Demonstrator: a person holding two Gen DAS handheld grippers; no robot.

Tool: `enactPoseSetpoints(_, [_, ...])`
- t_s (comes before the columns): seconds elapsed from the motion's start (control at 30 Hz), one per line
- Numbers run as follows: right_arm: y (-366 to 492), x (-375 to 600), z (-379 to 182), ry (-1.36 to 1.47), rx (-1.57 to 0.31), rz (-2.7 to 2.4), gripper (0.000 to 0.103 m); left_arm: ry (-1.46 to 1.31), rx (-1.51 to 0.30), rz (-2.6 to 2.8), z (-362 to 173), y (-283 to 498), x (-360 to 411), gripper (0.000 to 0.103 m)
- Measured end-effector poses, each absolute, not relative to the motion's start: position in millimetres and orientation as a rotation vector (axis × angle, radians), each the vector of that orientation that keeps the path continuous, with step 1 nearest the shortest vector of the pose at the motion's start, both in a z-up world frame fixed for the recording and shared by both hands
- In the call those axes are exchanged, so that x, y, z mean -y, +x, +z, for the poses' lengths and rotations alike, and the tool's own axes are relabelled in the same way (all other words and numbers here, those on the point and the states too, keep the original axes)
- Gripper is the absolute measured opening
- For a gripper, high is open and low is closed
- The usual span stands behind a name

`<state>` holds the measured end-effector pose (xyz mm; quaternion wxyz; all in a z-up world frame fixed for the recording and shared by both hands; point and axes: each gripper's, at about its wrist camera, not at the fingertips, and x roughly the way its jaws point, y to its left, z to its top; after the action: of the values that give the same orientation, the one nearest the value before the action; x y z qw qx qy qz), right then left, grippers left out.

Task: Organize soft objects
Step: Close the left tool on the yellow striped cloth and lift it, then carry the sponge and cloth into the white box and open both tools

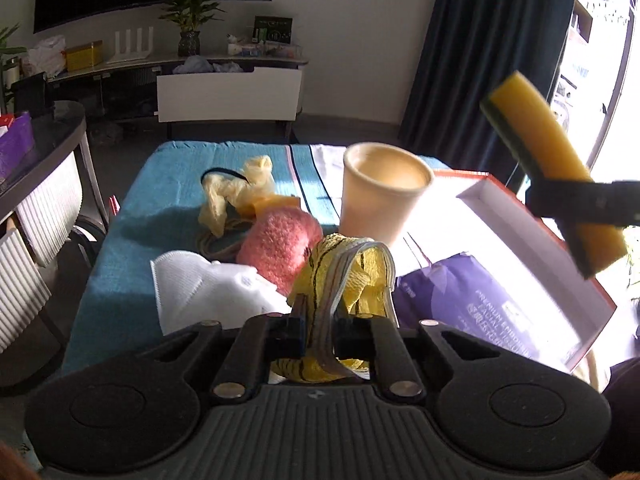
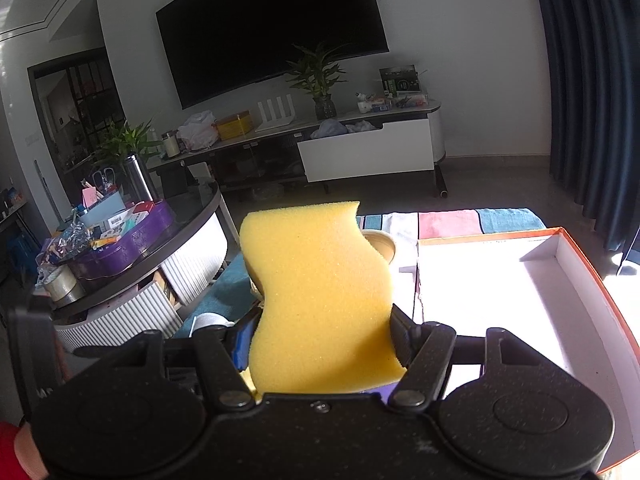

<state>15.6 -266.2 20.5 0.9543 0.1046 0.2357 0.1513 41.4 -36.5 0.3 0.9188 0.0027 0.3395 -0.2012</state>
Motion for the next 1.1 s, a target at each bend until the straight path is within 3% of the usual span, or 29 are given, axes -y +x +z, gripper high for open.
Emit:
enactPoseSetpoints(0.37, [12,277,20,0.225,-0.482,0.289,0.077,-0.037,-0.6,-0.32,52,43,35,0.014])
enactPoseSetpoints(1.1, [-6,350,23,0.276,-0.47,0.012,0.077,0.015,-0.633,-0.52,62,57,122,0.014])
